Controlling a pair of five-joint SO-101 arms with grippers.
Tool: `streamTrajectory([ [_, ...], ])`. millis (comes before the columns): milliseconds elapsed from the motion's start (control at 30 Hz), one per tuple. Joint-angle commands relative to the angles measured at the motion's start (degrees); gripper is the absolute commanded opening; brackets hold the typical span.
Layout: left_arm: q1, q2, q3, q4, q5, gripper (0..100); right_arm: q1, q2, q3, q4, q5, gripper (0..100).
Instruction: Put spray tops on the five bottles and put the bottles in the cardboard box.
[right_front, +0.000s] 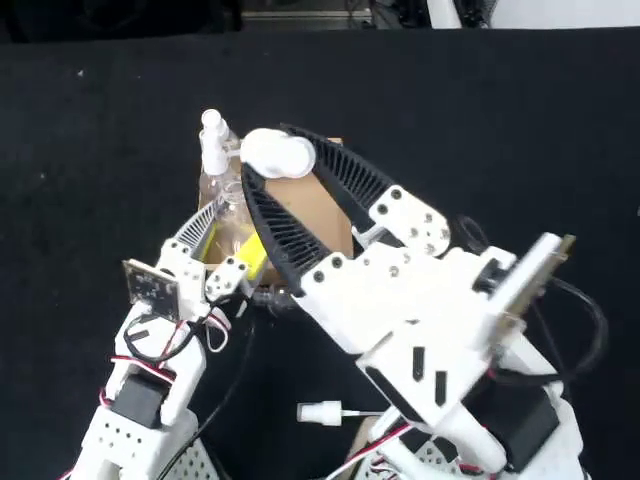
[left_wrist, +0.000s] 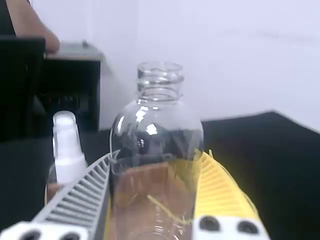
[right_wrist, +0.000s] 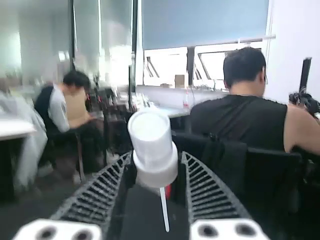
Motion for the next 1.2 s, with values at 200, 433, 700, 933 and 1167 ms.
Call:
streamTrajectory([
  [200,0.9,-0.8,1.8,-3.8,-0.5,3,-0.5,16.1,-24.6,22.9,2.5,9.6],
  [433,0.9,-0.8,1.8,-3.8,-0.5,3,-0.5,19.2,-27.1,24.7,2.4,9.6],
  [700,0.9,-0.8,1.8,-3.7,-0.5,3,-0.5,13.1,-27.8,24.5,-0.2,9.6],
  [933,0.9,-0.8,1.8,-3.7,-0.5,3,-0.4,15.4,-28.0,24.9,0.4,9.6],
  [1167,0.9,-0.8,1.8,-3.7,-0.5,3,-0.4,19.3,-28.6,25.8,0.4,9.6],
])
